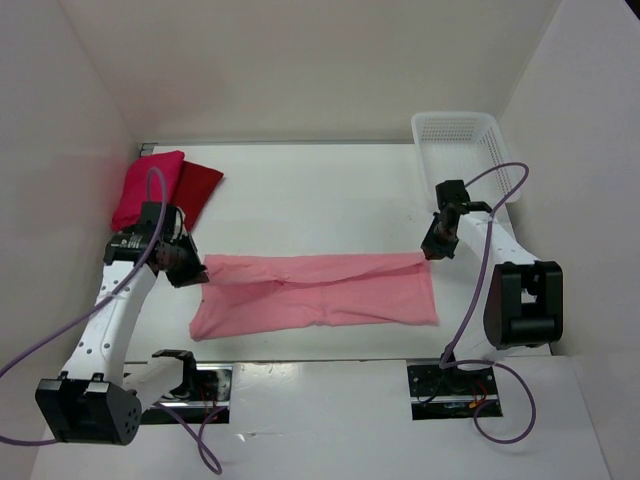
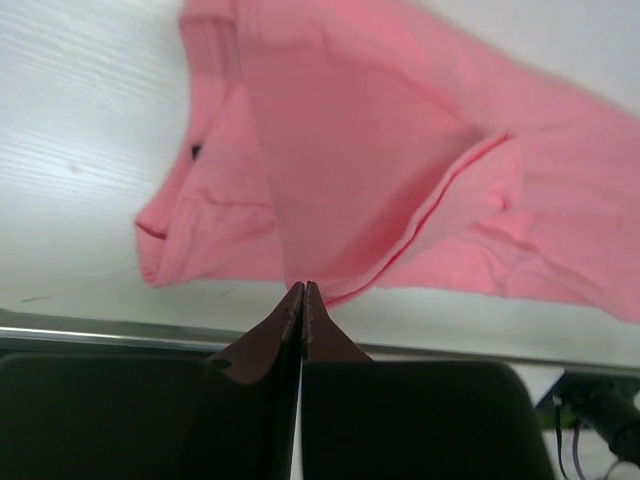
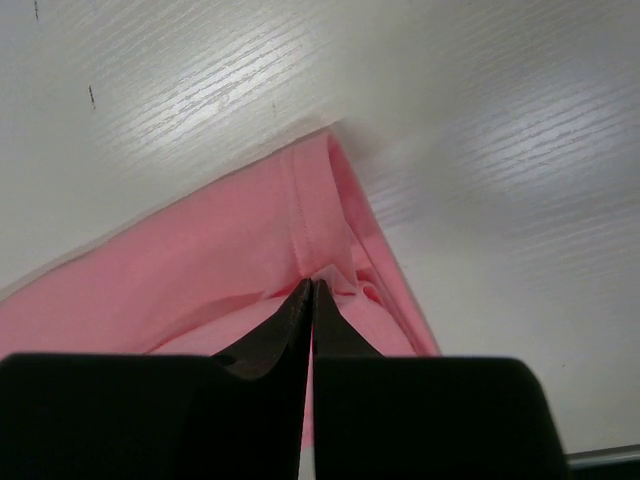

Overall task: Fold and stack the t-shirts
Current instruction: Fold the other side of the tshirt into a rectangle

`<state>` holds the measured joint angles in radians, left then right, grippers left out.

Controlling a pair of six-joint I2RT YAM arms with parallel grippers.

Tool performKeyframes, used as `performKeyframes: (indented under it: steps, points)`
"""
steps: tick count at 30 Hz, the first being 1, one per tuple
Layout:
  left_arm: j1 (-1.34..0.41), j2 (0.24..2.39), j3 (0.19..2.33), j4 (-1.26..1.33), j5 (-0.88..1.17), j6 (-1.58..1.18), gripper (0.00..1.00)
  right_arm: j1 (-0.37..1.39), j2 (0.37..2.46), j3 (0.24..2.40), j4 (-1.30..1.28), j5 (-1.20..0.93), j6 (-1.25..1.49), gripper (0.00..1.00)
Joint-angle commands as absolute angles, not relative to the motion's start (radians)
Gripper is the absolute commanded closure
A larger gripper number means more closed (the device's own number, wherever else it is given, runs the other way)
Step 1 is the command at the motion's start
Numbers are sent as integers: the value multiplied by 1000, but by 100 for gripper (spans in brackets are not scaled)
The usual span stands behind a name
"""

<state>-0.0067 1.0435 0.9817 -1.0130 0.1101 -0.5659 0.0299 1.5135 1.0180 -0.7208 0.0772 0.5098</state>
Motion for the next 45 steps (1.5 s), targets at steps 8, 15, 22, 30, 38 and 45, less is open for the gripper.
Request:
performKeyframes:
  steps: [8, 15, 22, 30, 38, 45]
  points:
    - [-9, 1062, 1097, -1066, -29, -563, 80, 23, 1473, 1098, -765, 103, 494, 71]
    - [-18, 1071, 1112, -1006, -8, -543, 82, 61, 1416, 1144, -720, 0, 506, 100]
    - [-18, 1152, 991, -576, 251, -629, 81, 438, 1489, 1155, -484, -169, 629, 100]
    - [-18, 1466, 936, -322, 345, -719, 81, 761, 1784, 1354, -339, -216, 699, 87]
    - [3, 1601, 936, -287, 377, -739, 81, 830, 2025, 1557, -321, -223, 658, 56]
    - [3, 1647, 917, -276, 377, -730, 81, 860, 2130, 1632, -356, -213, 638, 56]
